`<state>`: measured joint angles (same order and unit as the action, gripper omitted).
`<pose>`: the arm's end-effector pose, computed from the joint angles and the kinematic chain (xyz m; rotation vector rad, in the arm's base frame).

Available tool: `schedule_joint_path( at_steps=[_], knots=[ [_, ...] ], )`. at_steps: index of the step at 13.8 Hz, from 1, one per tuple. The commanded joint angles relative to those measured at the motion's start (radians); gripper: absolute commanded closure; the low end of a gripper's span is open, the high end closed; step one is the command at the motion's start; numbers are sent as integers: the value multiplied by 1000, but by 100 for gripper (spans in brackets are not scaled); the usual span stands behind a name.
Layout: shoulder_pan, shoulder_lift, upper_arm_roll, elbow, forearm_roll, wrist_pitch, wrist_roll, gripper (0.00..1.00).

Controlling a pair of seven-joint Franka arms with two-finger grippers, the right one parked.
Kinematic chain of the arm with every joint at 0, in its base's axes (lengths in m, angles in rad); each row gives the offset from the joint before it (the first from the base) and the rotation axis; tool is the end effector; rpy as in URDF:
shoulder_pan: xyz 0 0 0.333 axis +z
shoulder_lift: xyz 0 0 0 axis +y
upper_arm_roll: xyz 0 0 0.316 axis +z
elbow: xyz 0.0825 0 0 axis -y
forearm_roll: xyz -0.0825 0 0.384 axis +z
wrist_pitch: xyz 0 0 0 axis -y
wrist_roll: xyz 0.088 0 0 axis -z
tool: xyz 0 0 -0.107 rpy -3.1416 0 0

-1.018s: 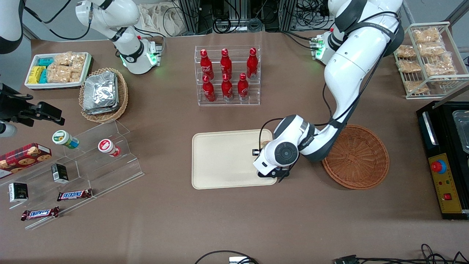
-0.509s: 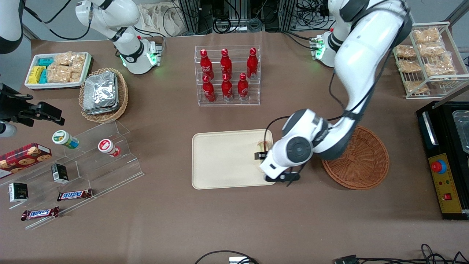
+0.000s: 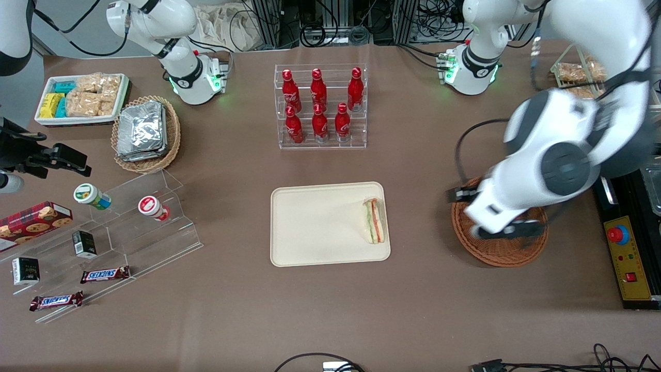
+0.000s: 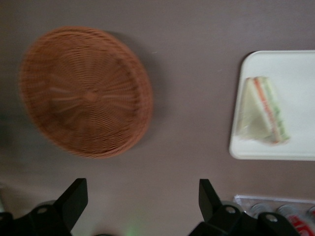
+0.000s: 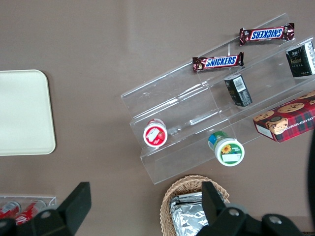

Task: Place sandwich from basket to tray

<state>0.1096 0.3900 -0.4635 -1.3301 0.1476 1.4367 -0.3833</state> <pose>0.6191 -0.1566 0.5108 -3.0556 -0.0619 0.3637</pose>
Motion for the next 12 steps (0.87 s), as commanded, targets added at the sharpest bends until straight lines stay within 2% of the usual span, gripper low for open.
schedule_joint_path(
  at_steps=[1,4,8,10,12],
  knots=[
    [99,-124,-7,-47,9,-100,111,0],
    [168,-204,-7,-69,7,-190,199,0],
    [212,-246,-7,-121,-13,-174,201,0],
    [246,-295,-7,-194,-19,-144,202,0],
    [269,-353,-7,-274,-63,-86,224,0]
  ],
)
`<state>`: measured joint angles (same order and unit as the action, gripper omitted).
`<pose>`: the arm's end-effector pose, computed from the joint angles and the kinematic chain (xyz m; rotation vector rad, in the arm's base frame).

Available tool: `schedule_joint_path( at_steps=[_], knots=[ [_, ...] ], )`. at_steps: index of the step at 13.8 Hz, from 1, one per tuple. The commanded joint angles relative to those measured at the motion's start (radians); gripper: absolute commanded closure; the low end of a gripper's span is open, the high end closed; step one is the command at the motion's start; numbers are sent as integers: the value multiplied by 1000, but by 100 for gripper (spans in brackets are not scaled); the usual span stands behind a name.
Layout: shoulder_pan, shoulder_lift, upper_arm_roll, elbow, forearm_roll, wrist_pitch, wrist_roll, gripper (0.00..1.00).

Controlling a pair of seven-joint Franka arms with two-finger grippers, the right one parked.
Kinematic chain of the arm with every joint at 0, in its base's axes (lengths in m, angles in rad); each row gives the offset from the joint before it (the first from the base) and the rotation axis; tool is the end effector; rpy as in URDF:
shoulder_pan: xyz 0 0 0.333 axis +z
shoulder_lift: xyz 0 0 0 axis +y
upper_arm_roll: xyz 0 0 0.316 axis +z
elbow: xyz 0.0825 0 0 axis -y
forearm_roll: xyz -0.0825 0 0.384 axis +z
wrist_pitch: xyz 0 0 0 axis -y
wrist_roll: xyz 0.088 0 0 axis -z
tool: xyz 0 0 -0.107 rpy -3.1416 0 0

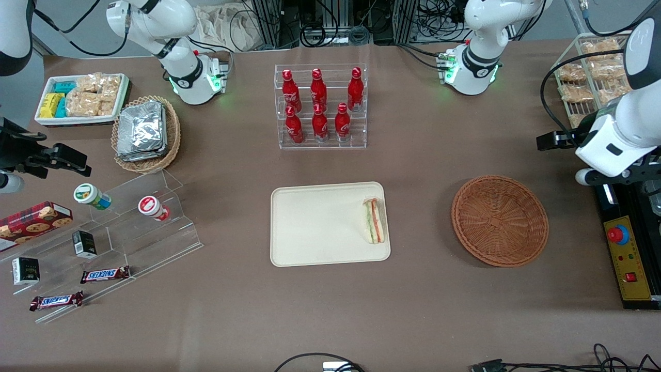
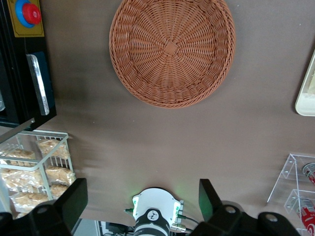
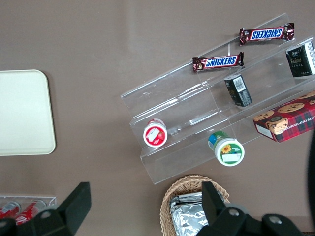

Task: Place sandwich from basket to tray

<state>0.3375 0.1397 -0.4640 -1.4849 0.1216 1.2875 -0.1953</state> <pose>0.5574 -0.0379 0.5738 -2.9940 -0.1162 0.4668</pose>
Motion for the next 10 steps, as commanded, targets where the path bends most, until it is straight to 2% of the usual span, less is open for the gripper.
schedule_joint_path(
  at_steps=[1,3,7,8,10],
  knots=[
    [41,-127,-7,-158,-37,88,42,0],
    [40,-160,-7,-205,-40,134,42,0],
    [23,-170,10,-206,-45,142,46,0],
    [-45,-170,80,-204,-46,141,46,0],
    [-229,-170,282,-193,-48,142,53,0]
  ],
)
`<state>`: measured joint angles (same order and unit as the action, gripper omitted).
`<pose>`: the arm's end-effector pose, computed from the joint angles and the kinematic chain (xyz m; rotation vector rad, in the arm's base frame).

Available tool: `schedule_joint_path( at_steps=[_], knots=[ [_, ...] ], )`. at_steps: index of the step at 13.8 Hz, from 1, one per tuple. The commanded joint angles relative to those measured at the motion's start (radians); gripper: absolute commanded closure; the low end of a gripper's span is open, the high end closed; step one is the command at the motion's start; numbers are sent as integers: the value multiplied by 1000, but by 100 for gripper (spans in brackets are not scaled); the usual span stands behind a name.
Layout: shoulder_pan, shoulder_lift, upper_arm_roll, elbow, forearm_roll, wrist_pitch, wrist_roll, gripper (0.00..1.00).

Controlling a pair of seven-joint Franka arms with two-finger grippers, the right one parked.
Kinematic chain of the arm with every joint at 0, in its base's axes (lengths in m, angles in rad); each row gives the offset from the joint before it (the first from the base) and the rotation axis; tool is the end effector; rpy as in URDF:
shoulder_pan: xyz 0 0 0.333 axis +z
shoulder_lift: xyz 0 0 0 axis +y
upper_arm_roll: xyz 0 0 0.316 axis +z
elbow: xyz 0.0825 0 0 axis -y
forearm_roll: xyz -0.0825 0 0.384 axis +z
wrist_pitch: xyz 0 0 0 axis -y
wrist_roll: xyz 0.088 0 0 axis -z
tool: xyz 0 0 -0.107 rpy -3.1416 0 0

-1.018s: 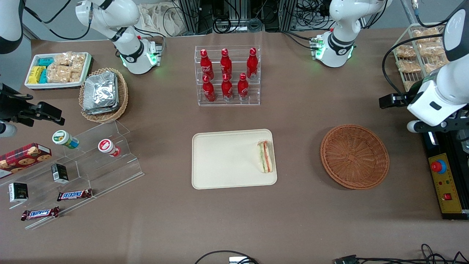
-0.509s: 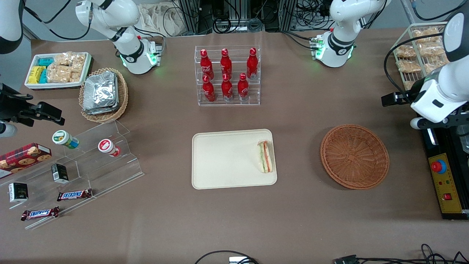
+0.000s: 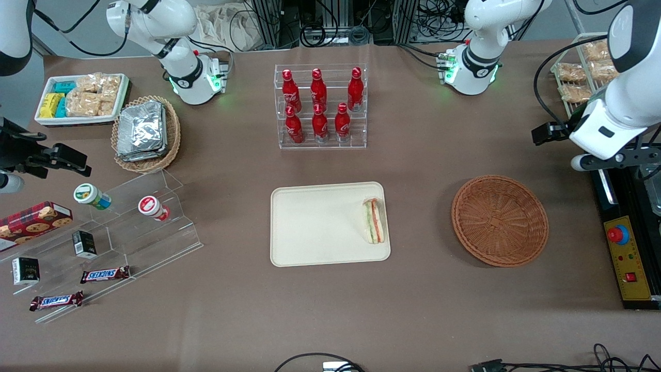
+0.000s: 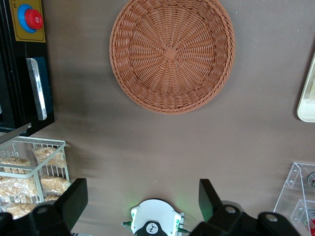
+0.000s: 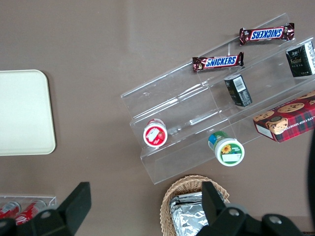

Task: Place sandwich from basket to tray

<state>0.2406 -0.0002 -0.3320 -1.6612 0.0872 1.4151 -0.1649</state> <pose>0.5304 -0.0382 0.5718 -3.0011 -0.1147 0.3512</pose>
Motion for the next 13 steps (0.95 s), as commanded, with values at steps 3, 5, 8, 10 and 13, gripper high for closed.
schedule_joint_path(
  at_steps=[3,5,8,10,13],
  knots=[
    [-185,-29,231,-12,-14,28,96,0],
    [-188,-20,229,-5,-12,31,94,0],
    [-190,-21,229,-8,-12,28,90,0],
    [-190,-21,229,-8,-12,28,90,0],
    [-187,-21,229,-9,-20,30,91,0]
  ],
)
